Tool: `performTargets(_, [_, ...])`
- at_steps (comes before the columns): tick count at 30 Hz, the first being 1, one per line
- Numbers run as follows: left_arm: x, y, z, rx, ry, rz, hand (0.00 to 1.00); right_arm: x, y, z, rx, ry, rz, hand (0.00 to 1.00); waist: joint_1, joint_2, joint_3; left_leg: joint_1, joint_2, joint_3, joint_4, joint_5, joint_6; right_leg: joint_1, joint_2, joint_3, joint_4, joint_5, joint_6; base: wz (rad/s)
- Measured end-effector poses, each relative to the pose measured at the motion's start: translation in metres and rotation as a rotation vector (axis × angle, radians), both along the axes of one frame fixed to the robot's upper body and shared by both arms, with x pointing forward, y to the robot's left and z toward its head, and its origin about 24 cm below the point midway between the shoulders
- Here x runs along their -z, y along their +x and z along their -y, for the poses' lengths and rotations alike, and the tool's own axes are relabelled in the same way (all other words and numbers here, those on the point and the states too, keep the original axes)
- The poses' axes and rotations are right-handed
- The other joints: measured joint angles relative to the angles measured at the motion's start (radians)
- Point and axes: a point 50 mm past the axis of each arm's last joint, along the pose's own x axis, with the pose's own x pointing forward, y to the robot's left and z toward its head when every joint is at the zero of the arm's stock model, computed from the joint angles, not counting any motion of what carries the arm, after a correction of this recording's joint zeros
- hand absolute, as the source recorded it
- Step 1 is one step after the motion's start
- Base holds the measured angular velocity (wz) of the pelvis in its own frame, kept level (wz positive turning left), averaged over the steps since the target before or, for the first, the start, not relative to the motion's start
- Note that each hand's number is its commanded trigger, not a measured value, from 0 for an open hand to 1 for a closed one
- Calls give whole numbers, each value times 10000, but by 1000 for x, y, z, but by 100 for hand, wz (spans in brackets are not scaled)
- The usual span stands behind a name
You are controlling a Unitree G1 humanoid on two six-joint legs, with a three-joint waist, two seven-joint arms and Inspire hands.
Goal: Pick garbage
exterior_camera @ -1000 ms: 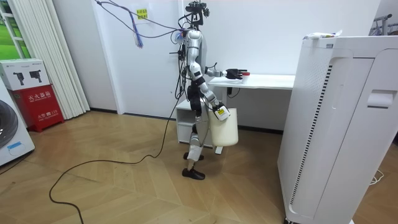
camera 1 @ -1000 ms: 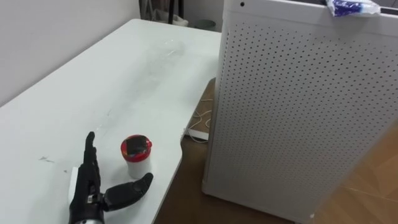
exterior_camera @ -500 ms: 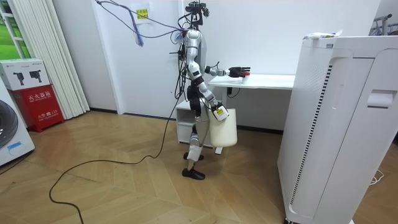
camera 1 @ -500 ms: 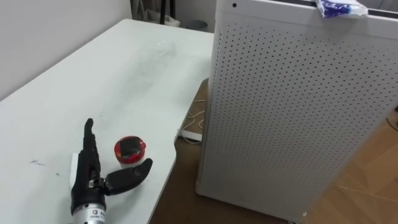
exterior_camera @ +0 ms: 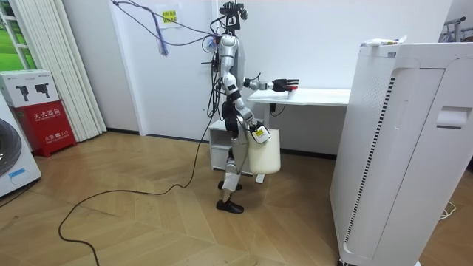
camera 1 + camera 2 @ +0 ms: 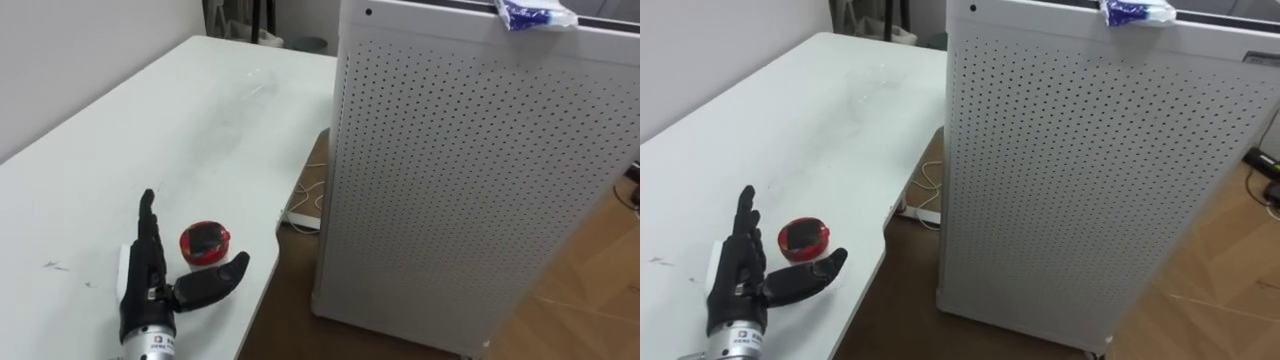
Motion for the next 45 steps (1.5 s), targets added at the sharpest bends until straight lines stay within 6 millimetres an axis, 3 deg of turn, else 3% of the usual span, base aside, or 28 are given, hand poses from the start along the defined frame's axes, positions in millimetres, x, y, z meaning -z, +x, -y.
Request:
performTargets(6, [-2, 5, 7, 267, -16, -24, 100, 1, -1, -3, -105, 59, -71, 100, 5, 105, 106, -49, 2, 67, -40, -2, 3, -87, 2, 22, -5, 37, 16, -3])
performTargets(13, [2, 9, 18, 873, 66, -372, 100, 2, -2, -5, -265, 111, -249, 100, -26, 246, 2, -187, 9, 127, 7, 0, 2, -329, 12, 177, 20, 49, 8, -5])
performTargets(25, [12, 9, 26, 1752, 128, -1052, 100, 0, 4, -5, 46, 137, -90, 100, -58, 154, -1, 18, 45, 405, -37, 0, 1, -207, 24, 280, 17, 49, 9, -5])
performTargets(32, [12, 9, 27, 2035, 61, -1122, 100, -7, 22, -2, 589, -240, 501, 100, -81, 153, 0, -12, 46, 393, -27, 0, 1, -248, 25, 275, 78, 57, 7, 0])
performTargets(35, [3, 11, 32, 2412, 19, -762, 100, -16, 36, -1, 716, -244, 1140, 100, -111, 134, -11, -320, 42, 381, 45, 0, 2, -599, 2, 238, 242, 59, 4, 0])
performTargets(40, [-32, 16, 47, 3487, -121, 697, 100, -30, 59, -2, 945, -355, 2089, 100, -229, 128, -17, -371, 22, 407, 34, 9, 17, -733, -26, 314, 333, 60, 1, -4])
performTargets(45, [-49, 15, 60, 4381, -545, 1426, 100, -41, 71, 0, 1279, -444, 2810, 100, -224, 96, -36, -448, 22, 471, 40, 9, 17, -879, -5, 517, 350, 61, 2, -7])
